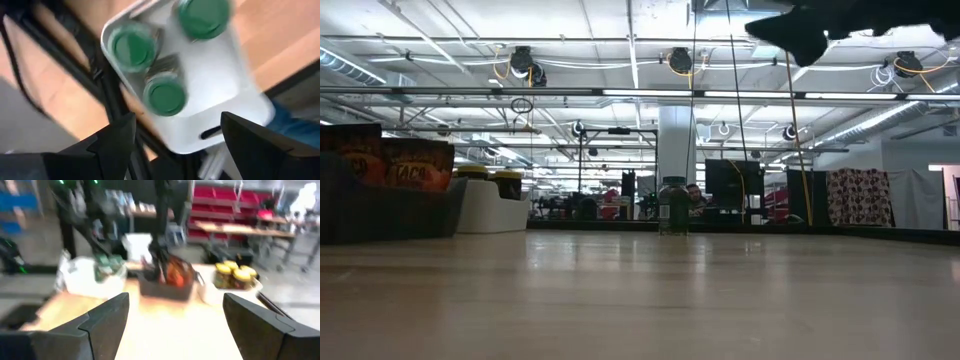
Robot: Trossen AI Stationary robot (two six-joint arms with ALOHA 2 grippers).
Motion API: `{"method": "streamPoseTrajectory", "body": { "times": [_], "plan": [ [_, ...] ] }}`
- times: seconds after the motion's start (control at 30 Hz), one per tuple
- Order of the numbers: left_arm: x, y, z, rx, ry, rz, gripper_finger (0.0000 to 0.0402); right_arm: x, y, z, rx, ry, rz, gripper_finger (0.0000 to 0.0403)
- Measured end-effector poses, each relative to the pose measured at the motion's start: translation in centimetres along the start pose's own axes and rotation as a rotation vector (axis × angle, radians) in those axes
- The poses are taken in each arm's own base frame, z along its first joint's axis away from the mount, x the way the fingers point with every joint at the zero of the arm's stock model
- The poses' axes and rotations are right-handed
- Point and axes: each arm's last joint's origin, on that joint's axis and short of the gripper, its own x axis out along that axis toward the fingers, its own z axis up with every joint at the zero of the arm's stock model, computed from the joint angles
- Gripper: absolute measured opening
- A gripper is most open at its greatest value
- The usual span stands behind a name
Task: Sort spices by type
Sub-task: Put the green seasoning bottle into the bottom white bin
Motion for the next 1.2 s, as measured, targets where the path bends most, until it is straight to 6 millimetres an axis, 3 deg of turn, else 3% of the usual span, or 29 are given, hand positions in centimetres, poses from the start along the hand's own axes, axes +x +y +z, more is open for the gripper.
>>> {"method": "streamPoseTrajectory", "body": {
  "times": [0.1,0.23,0.43,0.63,0.83,1.03,1.2],
  "plan": [
    [-2.0,0.5,0.5,-0.003,-0.119,-0.078,0.0295,0.8,-0.5,1.3,-0.036,0.109,-0.034,0.0306],
    [-3.5,0.7,2.0,0.049,-0.515,-0.231,0.0295,2.2,-2.0,3.2,-0.078,0.221,-0.115,0.0306],
    [-2.3,-0.6,6.7,0.221,-0.83,-0.13,0.0295,4.2,-7.0,3.2,-0.062,0.325,-0.267,0.0306],
    [-0.3,-1.7,11.5,0.428,-0.962,-0.056,0.0295,5.4,-12.3,0.9,0.047,0.405,-0.322,0.0306],
    [1.2,-0.1,14.4,0.517,-1.027,-0.195,0.0295,6.8,-15.8,-1.1,0.102,0.388,-0.32,0.0306],
    [2.2,2.1,15.2,0.524,-1.12,-0.413,0.0295,8.2,-19.4,-1.5,0.16,0.407,-0.336,0.0306],
    [1.9,2.5,15.0,0.564,-1.212,-0.534,0.0295,9.9,-21.4,-1.3,0.175,0.407,-0.344,0.0306]
  ]
}}
